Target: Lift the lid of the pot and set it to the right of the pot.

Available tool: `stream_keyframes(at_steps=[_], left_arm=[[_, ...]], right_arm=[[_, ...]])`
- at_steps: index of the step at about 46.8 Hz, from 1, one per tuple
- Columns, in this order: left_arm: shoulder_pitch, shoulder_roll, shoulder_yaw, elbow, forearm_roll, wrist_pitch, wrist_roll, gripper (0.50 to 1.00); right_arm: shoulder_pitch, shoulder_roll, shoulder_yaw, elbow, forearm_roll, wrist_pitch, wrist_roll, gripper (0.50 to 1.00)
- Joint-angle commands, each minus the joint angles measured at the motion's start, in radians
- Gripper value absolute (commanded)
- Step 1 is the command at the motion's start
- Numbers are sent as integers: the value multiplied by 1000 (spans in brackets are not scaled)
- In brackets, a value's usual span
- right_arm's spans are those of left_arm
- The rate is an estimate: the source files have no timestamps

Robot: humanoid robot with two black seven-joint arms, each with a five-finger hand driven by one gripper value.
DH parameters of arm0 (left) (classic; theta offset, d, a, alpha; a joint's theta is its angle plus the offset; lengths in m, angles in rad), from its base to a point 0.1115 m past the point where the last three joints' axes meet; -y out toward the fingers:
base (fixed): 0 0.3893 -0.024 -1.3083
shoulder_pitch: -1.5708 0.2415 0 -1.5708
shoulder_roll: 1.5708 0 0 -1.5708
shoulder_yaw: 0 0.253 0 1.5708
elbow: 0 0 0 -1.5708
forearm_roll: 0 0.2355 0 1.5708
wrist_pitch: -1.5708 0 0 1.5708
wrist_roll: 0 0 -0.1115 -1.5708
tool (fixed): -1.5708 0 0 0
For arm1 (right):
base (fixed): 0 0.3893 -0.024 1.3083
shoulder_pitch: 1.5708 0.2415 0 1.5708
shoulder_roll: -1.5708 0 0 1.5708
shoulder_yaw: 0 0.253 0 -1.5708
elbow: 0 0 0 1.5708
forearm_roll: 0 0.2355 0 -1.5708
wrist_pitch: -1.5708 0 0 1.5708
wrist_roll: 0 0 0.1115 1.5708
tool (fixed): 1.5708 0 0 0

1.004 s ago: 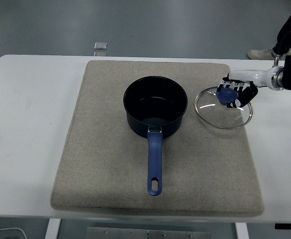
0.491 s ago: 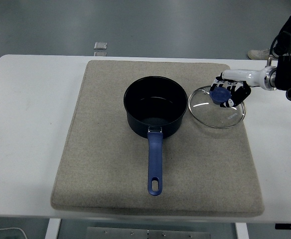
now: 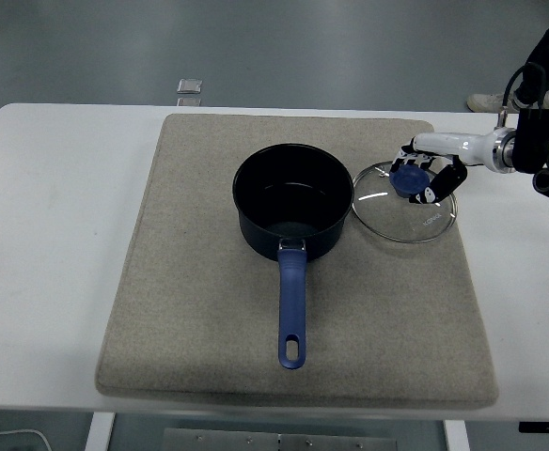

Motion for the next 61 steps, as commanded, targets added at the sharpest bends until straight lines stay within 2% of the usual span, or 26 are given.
stream_keyframes(at_steps=[1, 4, 22, 32, 43, 46, 55, 61], left_arm=[[0, 0, 0, 0, 0, 0, 0, 1000], [0, 0, 0, -1, 0, 0, 0, 1000], [0, 0, 0, -1, 0, 0, 0, 1000], [2, 0, 0, 0, 0, 0, 0, 1000], [0, 0, 0, 0, 0, 0, 0, 1000], [0, 0, 0, 0, 0, 0, 0, 1000], [0, 0, 0, 0, 0, 0, 0, 1000], [0, 0, 0, 0, 0, 0, 0, 1000]], right_arm=[[1, 0, 0, 0, 0, -2, 0, 872], [1, 0, 0, 0, 0, -2, 0, 899], [30, -20, 9, 6, 38, 12, 2, 909], [54, -37, 86, 6, 127, 47, 3, 913], [44, -32, 181, -7, 299, 30, -2, 913], [35, -26, 199, -12, 383, 7, -3, 913], [3, -11, 213, -24, 600, -114, 0, 913], [-37, 30, 276, -73, 732, -126, 0, 913]])
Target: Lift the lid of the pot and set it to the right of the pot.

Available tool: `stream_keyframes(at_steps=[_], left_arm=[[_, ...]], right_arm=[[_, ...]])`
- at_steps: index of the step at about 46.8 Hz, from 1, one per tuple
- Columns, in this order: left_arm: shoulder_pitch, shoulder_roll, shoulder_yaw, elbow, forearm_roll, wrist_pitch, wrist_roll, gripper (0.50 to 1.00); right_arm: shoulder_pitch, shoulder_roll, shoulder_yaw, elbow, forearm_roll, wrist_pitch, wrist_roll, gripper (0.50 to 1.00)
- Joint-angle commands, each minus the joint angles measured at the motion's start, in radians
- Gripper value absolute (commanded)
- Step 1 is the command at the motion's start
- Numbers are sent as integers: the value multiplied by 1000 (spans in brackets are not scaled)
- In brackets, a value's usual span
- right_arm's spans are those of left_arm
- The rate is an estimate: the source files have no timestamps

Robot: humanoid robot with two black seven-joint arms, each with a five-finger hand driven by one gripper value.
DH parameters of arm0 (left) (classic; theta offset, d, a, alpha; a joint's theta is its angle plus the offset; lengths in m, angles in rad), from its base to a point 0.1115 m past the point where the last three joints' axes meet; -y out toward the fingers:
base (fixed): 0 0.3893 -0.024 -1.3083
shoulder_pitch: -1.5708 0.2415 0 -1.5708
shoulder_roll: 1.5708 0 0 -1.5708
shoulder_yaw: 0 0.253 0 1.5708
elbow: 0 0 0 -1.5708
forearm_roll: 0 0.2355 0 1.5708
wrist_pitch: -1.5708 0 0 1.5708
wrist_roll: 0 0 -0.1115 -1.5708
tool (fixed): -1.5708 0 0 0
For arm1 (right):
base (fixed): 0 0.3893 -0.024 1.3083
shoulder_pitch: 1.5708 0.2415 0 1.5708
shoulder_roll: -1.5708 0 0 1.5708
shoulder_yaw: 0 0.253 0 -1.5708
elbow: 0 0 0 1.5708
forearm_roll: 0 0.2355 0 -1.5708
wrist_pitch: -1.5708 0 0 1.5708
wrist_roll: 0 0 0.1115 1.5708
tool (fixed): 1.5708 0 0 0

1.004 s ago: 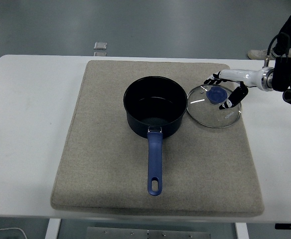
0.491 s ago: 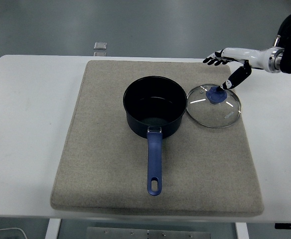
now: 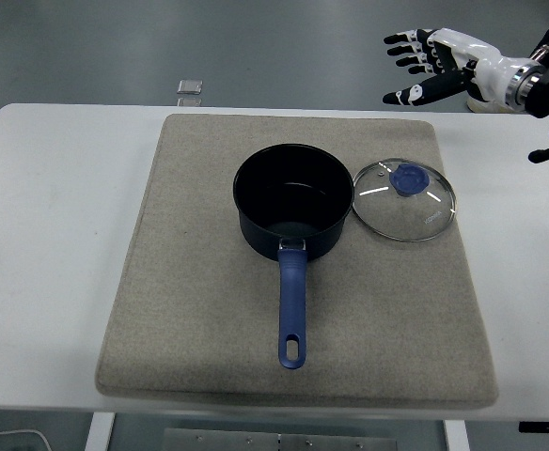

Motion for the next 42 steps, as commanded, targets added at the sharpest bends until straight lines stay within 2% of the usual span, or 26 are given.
stream_keyframes(at_steps=[1, 8, 15, 26, 42], left_arm=[[0, 0, 0, 0, 0, 0, 0, 1000], [0, 0, 0, 0, 0, 0, 0, 1000], [0, 0, 0, -1, 0, 0, 0, 1000], [0, 0, 0, -1, 0, 0, 0, 1000], [0, 0, 0, 0, 0, 0, 0, 1000]], right_arm=[[-36, 36, 58, -41, 90, -3, 1, 913], [-126, 106, 180, -147, 220, -1, 1, 915], [-174, 151, 236, -233, 314, 11, 1, 919], [-194, 172, 251, -245, 432, 11, 2, 923], [-195, 175, 250, -241, 423, 11, 4, 934]])
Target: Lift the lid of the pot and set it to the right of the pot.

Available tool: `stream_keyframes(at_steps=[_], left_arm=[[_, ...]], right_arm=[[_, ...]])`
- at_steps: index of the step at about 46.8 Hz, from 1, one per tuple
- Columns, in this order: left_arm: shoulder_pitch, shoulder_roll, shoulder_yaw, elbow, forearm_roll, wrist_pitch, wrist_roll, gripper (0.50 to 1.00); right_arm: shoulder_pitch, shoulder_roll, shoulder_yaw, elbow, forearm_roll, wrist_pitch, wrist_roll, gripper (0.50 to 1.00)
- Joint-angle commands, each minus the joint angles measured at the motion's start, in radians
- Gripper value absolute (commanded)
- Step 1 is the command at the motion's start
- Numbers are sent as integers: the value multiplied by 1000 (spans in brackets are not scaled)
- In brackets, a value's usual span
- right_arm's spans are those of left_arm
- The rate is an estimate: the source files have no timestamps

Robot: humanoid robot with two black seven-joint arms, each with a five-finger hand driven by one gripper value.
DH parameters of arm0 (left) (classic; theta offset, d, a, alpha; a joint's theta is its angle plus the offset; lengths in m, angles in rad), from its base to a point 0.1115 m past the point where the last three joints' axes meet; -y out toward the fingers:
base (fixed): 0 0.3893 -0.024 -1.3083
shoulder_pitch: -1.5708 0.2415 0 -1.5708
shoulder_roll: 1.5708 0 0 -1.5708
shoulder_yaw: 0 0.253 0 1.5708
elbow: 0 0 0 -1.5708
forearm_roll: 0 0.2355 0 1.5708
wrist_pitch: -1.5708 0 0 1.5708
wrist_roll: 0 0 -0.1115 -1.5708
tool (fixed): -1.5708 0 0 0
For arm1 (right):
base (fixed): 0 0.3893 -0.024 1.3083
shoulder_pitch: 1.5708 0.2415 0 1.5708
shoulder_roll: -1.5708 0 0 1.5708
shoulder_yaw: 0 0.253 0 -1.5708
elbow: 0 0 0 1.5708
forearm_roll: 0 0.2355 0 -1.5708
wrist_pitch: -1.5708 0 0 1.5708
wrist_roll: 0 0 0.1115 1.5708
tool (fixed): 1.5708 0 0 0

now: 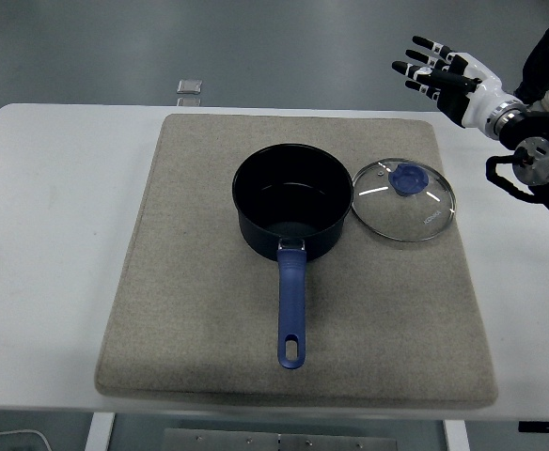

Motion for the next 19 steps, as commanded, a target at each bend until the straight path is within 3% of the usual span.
stream_keyframes(at_steps=[1, 19], left_arm=[[0, 0, 0, 1, 0, 0, 0, 1000], [0, 0, 0, 1, 0, 0, 0, 1000]], right_arm=[[0, 1, 0, 2, -1, 0, 0, 934], [-2, 1, 1, 5, 1, -12, 15, 932]])
